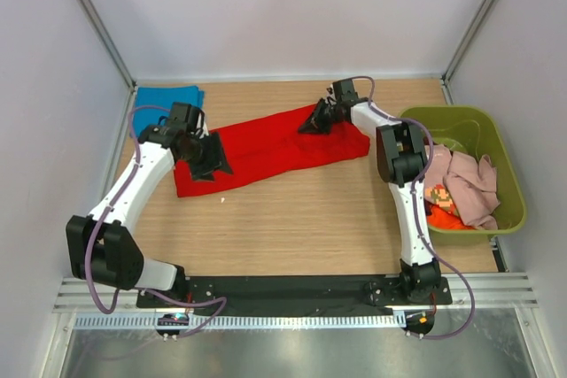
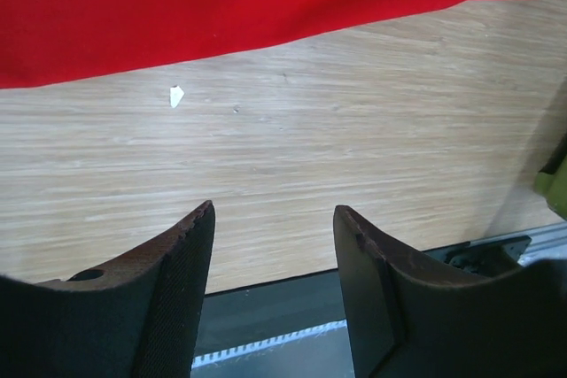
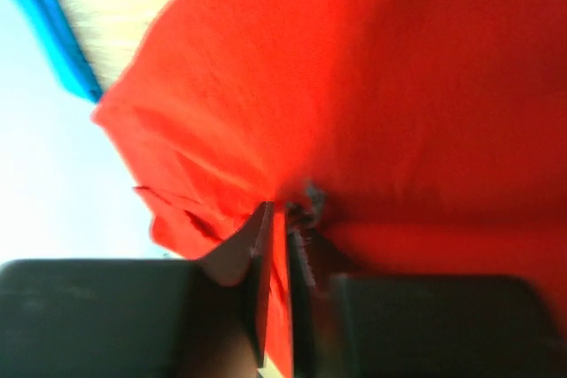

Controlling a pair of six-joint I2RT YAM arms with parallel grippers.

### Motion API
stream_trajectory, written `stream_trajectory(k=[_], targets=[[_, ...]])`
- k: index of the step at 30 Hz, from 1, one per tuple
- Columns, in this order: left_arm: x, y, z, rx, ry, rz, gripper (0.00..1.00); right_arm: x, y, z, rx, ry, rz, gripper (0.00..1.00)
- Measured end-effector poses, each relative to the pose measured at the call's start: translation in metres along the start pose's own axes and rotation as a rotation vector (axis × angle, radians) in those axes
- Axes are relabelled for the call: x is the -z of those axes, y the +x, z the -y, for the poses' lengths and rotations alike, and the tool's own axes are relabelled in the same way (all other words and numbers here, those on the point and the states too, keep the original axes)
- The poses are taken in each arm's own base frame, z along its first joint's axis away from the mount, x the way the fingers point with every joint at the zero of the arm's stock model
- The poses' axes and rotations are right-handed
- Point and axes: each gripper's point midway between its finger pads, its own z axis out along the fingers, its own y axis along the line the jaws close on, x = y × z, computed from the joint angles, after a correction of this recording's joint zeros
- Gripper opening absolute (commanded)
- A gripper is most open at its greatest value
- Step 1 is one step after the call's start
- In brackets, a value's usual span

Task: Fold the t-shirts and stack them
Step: Fold the tshirt

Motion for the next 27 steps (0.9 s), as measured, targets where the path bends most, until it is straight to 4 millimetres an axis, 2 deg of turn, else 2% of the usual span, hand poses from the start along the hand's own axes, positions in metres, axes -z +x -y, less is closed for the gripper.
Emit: stream_trajectory(k=[1, 4, 7, 11, 13, 15, 18, 22, 24, 27], targets=[[0.0, 0.0, -0.002, -0.003, -0.011, 0.002, 0.58, 0.002, 0.0, 0.001, 0.007, 0.03, 0.005, 0.26], [-0.005, -0.004, -0.011, -0.02, -0.053, 0.003, 0.56, 0.021, -0.005, 0.001, 0.027, 0.16, 0.044, 0.33], [-0.02, -0.011, -0.024, -0.042, -0.131, -0.023, 0.52, 0.057, -0.008, -0.01, 0.058, 0.293, 0.104, 0.39], [-0.049, -0.028, -0.047, -0.067, -0.267, -0.067, 0.33, 0.115, -0.008, -0.021, 0.096, 0.44, 0.21, 0.47], [-0.064, -0.04, -0.055, -0.071, -0.327, -0.083, 0.3, 0.14, -0.005, -0.018, 0.104, 0.515, 0.255, 0.48], [-0.078, -0.05, -0.061, -0.074, -0.37, -0.092, 0.27, 0.154, -0.002, -0.007, 0.1, 0.588, 0.281, 0.49], [-0.098, -0.054, -0.075, -0.084, -0.435, -0.126, 0.26, 0.153, 0.004, 0.021, 0.083, 0.679, 0.269, 0.49], [-0.121, -0.042, -0.092, -0.086, -0.495, -0.204, 0.27, 0.138, 0.013, 0.064, 0.063, 0.781, 0.219, 0.49], [-0.128, -0.034, -0.098, -0.086, -0.512, -0.243, 0.28, 0.128, 0.015, 0.083, 0.061, 0.821, 0.201, 0.49], [-0.128, -0.032, -0.097, -0.094, -0.517, -0.252, 0.32, 0.119, 0.013, 0.102, 0.078, 0.864, 0.193, 0.49]])
